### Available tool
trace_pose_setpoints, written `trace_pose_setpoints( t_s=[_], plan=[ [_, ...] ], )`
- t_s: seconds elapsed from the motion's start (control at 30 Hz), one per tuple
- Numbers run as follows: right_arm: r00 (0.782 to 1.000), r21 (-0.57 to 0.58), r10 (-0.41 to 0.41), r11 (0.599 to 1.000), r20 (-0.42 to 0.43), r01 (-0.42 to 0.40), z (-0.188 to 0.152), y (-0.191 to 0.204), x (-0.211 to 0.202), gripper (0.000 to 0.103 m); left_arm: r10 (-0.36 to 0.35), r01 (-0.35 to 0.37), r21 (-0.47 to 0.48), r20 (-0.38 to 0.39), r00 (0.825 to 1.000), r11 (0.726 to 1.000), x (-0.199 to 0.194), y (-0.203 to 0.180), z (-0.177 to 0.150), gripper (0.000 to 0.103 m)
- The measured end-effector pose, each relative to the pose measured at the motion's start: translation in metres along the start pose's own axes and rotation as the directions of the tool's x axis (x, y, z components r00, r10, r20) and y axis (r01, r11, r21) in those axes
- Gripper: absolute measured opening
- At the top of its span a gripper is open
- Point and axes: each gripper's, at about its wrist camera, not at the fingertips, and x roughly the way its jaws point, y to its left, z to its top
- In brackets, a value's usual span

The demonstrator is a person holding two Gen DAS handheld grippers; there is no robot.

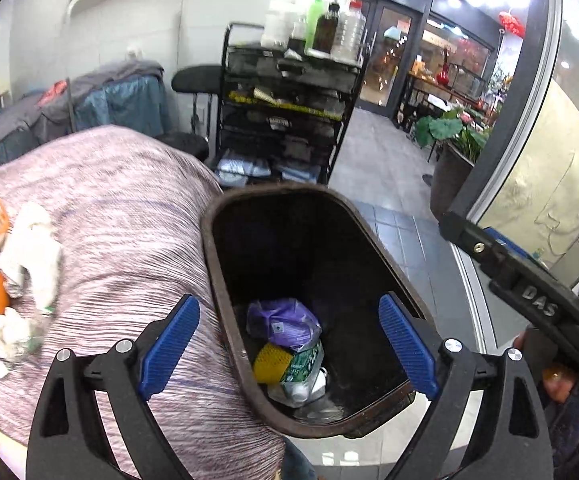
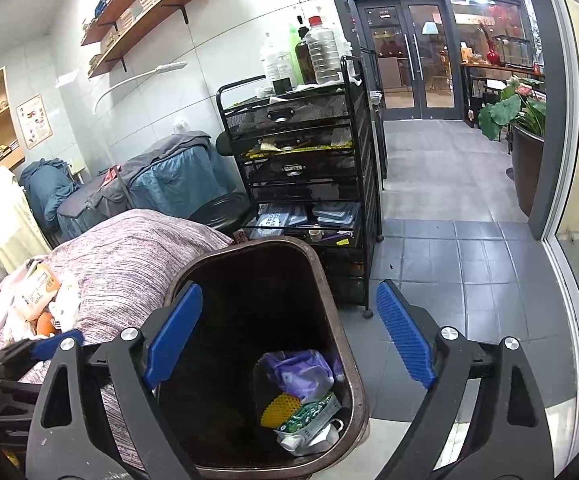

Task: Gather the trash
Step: 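Lower the milk carton into the brown bin and open the left gripper, then move both grippers back over the remaining trash on the bed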

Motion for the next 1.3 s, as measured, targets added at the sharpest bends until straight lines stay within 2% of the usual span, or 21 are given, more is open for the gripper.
trace_pose_setpoints(
  t_s=[0.17,0.3,0.53,0.67,0.83,1.0,1.17,1.23,1.3],
  plan=[
    [1.0,-0.015,0.026,1.0,-0.001,-0.026,0.0,0.011,0.001,0.088,0.079,-0.082,0.024,0.095,0.992,0.996,-0.029,0.002,0.0,0.094],
    [0.998,-0.044,0.064,0.997,0.0,-0.064,-0.001,0.028,0.002,0.088,0.15,-0.153,0.007,0.157,0.976,0.988,-0.05,0.013,-0.002,0.095],
    [0.985,-0.117,0.174,0.978,-0.011,-0.174,-0.004,0.071,0.004,0.088,0.227,-0.215,-0.082,0.181,0.957,0.973,-0.077,0.05,-0.009,0.097],
    [0.965,-0.161,0.255,0.952,-0.056,-0.261,-0.008,0.102,0.009,0.088,0.271,-0.249,-0.141,0.161,0.949,0.958,-0.089,0.079,-0.018,0.097],
    [0.926,-0.222,0.354,0.9,-0.133,-0.376,-0.012,0.148,0.019,0.088,0.312,-0.282,-0.209,0.127,0.941,0.936,-0.106,0.118,-0.033,0.097],
    [0.888,-0.286,0.41,0.843,-0.207,-0.456,-0.017,0.192,0.027,0.088,0.384,-0.352,-0.263,0.08,0.92,0.898,-0.119,0.165,-0.05,0.097],
    [0.858,-0.364,0.423,0.78,-0.293,-0.509,-0.025,0.238,0.04,0.088,0.406,-0.376,-0.337,0.019,0.914,0.863,-0.126,0.216,-0.063,0.097],
    [0.853,-0.398,0.404,0.76,-0.33,-0.514,-0.029,0.255,0.048,0.088,0.402,-0.383,-0.352,-0.02,0.916,0.854,-0.124,0.233,-0.065,0.094],
    [0.85,-0.426,0.378,0.744,-0.366,-0.514,-0.033,0.27,0.059,0.088,0.379,-0.372,-0.372,-0.058,0.924,0.85,-0.118,0.249,-0.066,0.086]
  ],
)
